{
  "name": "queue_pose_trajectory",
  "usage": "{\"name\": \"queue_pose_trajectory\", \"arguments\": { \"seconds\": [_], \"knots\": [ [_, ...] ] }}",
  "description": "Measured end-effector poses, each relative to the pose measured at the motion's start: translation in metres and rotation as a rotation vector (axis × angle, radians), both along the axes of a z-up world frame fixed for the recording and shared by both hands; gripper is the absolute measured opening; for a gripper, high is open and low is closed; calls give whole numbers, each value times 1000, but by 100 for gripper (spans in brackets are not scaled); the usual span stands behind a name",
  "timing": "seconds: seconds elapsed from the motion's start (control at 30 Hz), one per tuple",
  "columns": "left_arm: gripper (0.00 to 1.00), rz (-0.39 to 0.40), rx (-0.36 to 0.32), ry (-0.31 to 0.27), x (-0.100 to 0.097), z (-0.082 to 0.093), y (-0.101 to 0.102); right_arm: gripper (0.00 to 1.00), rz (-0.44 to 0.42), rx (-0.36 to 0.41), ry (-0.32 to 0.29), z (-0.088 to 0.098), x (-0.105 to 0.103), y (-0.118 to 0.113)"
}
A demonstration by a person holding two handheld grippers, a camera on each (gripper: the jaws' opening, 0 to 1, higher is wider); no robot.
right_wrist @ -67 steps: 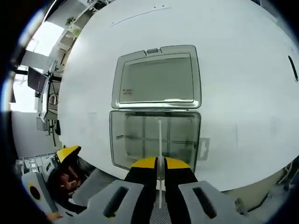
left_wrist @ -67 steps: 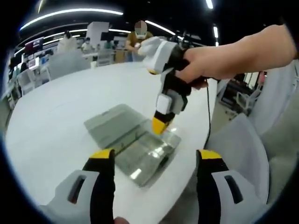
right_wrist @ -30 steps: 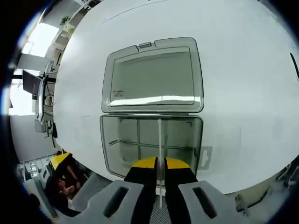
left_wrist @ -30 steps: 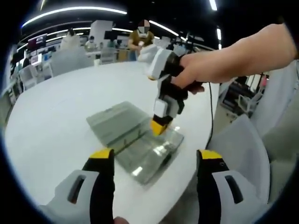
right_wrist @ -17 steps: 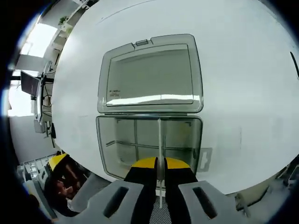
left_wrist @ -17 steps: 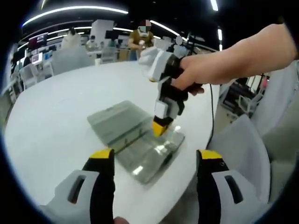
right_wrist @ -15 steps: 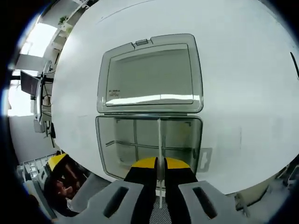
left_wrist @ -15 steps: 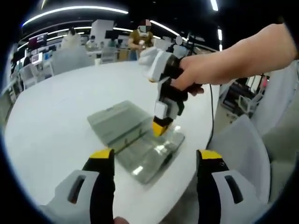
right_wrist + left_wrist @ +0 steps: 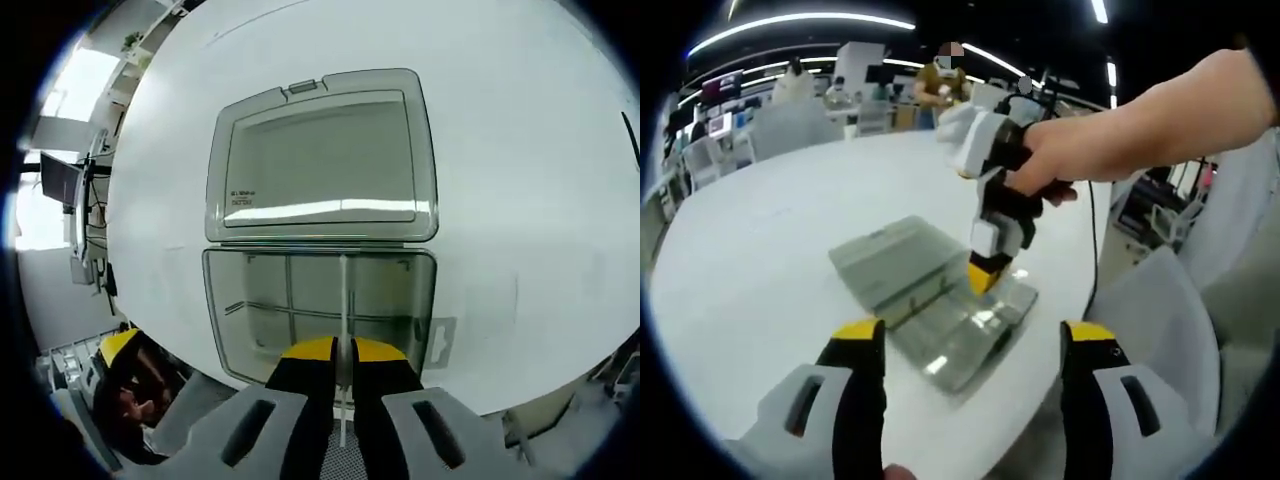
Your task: Insert the divider into the dual guide fixture by aligning both edges with the guide slots and pushing it downward to the bottom, including one-sided entry, uneven engagement, binding, and posture correction.
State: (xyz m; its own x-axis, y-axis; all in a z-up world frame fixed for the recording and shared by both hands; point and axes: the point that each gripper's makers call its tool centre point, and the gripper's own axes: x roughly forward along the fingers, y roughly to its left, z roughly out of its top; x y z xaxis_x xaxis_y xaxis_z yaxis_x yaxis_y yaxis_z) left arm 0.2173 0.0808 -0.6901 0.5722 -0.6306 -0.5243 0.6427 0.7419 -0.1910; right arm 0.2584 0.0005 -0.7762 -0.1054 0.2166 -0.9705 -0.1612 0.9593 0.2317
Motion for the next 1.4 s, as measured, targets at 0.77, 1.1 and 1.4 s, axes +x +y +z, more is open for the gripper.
{"name": "queue_pose_trajectory", "arguments": {
  "seconds": [0.77,1.1,1.4],
  "knots": [
    [69,12,-4,-1,0,0,4,0,4,-10,4,-8,5,2],
    [69,14,-6,-1,0,1,5,0,3,-14,0,-4,-5,3],
    [69,19,-5,1,0,0,7,0,1,-17,1,-6,-7,4]
  ]
}}
